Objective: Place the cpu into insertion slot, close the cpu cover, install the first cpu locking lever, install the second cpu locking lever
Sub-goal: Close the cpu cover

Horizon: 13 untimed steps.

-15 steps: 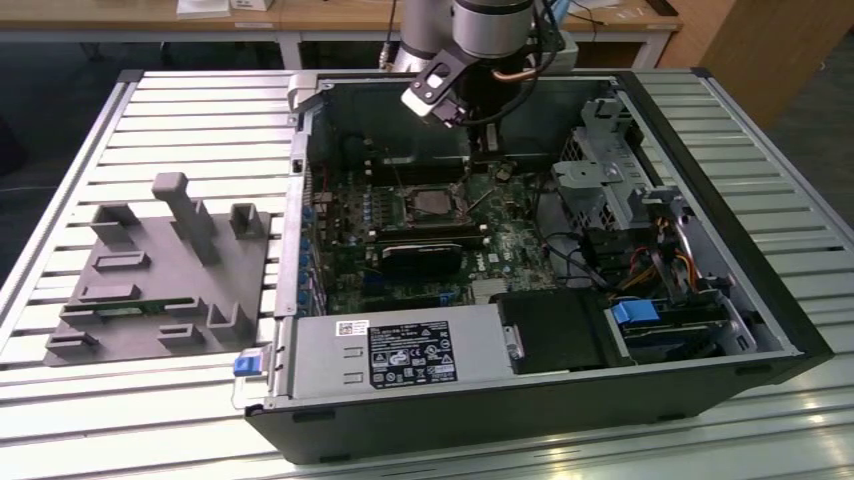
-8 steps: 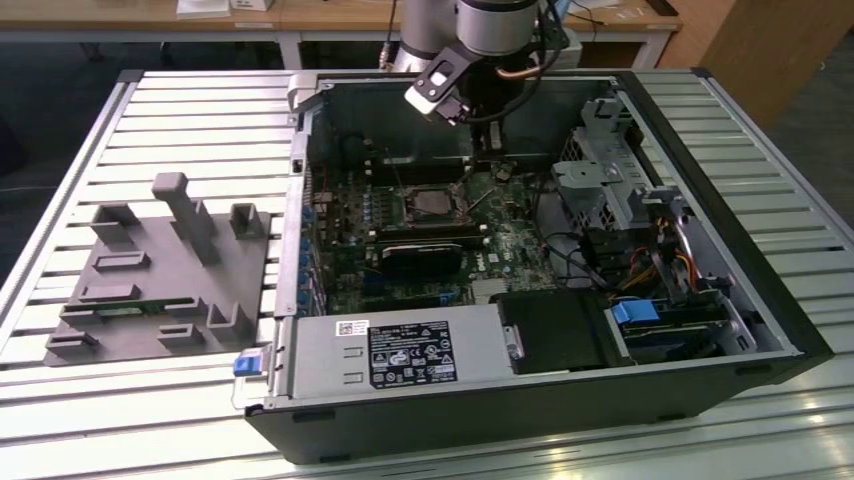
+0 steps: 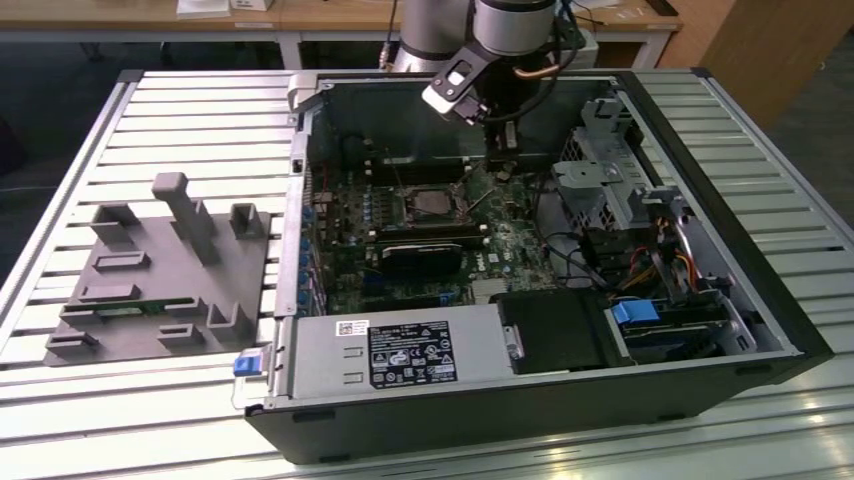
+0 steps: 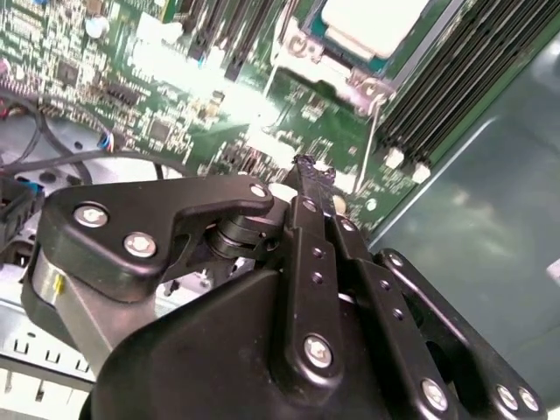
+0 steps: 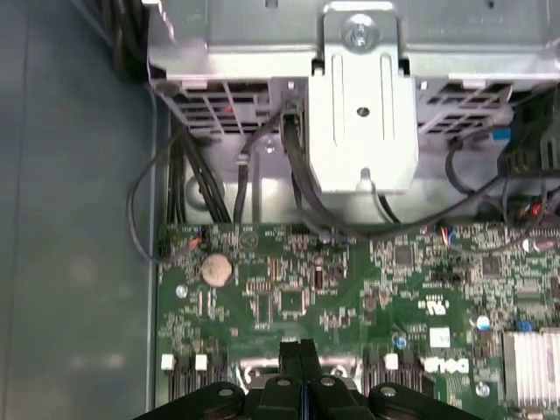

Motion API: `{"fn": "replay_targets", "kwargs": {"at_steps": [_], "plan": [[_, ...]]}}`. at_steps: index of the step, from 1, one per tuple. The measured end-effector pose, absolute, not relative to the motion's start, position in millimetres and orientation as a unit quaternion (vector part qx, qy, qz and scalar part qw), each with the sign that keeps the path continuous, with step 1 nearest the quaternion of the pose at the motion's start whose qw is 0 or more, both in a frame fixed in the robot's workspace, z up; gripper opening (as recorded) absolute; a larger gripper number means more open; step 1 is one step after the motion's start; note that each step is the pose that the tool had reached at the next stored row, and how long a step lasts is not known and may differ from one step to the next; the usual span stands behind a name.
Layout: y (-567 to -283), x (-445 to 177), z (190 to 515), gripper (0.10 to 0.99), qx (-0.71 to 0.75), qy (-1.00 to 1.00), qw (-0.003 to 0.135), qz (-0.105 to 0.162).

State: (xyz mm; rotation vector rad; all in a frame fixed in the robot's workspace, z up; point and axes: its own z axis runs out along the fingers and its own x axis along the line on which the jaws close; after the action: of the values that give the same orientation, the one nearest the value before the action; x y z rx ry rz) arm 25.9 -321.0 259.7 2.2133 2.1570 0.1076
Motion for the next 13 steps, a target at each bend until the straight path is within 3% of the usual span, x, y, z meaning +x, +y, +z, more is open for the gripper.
{"fn": "replay_targets", "kwargs": {"at_steps": [13], "plan": [[-321, 47, 255, 0.102, 0.716, 0.697, 0.022, 0.032]]}}
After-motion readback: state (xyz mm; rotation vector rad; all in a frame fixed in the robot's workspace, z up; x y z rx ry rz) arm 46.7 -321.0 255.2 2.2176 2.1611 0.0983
